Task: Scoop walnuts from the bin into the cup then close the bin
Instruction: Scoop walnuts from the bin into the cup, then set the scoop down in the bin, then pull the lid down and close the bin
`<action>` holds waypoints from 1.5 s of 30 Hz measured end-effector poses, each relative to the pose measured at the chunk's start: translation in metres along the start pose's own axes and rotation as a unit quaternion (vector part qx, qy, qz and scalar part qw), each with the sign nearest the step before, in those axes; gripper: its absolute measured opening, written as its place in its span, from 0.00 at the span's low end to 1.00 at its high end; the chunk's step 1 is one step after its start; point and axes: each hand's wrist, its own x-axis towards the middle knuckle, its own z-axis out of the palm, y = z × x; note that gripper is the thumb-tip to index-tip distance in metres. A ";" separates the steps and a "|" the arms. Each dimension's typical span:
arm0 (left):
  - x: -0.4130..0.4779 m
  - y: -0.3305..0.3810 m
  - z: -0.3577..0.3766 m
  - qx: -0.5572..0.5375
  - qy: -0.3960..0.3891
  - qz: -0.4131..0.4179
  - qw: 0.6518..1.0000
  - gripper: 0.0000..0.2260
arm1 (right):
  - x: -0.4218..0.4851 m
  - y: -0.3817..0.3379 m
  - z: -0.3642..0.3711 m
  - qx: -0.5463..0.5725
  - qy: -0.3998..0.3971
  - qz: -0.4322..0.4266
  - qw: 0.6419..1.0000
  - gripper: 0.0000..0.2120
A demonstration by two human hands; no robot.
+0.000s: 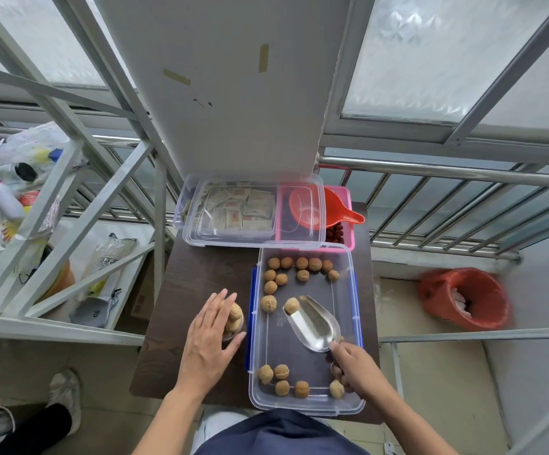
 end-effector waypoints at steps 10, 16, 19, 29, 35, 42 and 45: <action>0.004 0.010 0.000 -0.193 0.040 -0.201 0.960 0.44 | 0.014 0.007 0.012 0.139 -0.028 0.110 0.984 0.15; 0.016 0.005 0.005 -0.195 0.039 -0.205 0.958 0.39 | 0.019 0.007 0.031 0.128 -0.024 0.073 0.989 0.12; 0.029 0.006 0.006 -0.204 0.053 -0.211 0.955 0.39 | 0.024 0.013 0.045 0.192 -0.068 0.104 0.974 0.21; 0.046 0.004 -0.003 -0.224 0.019 -0.198 0.954 0.49 | 0.009 -0.007 0.046 -0.122 -0.043 0.012 0.991 0.32; 0.070 0.057 -0.050 -0.201 0.114 -0.089 0.969 0.37 | -0.009 -0.087 -0.006 -0.143 0.087 -0.209 0.963 0.35; 0.133 0.152 -0.133 -0.214 0.116 0.042 0.969 0.32 | -0.066 -0.237 -0.079 -0.106 0.202 -0.442 0.867 0.33; 0.142 0.199 -0.189 -0.236 0.156 0.098 0.954 0.32 | -0.119 -0.284 -0.106 -0.094 0.253 -0.531 0.804 0.35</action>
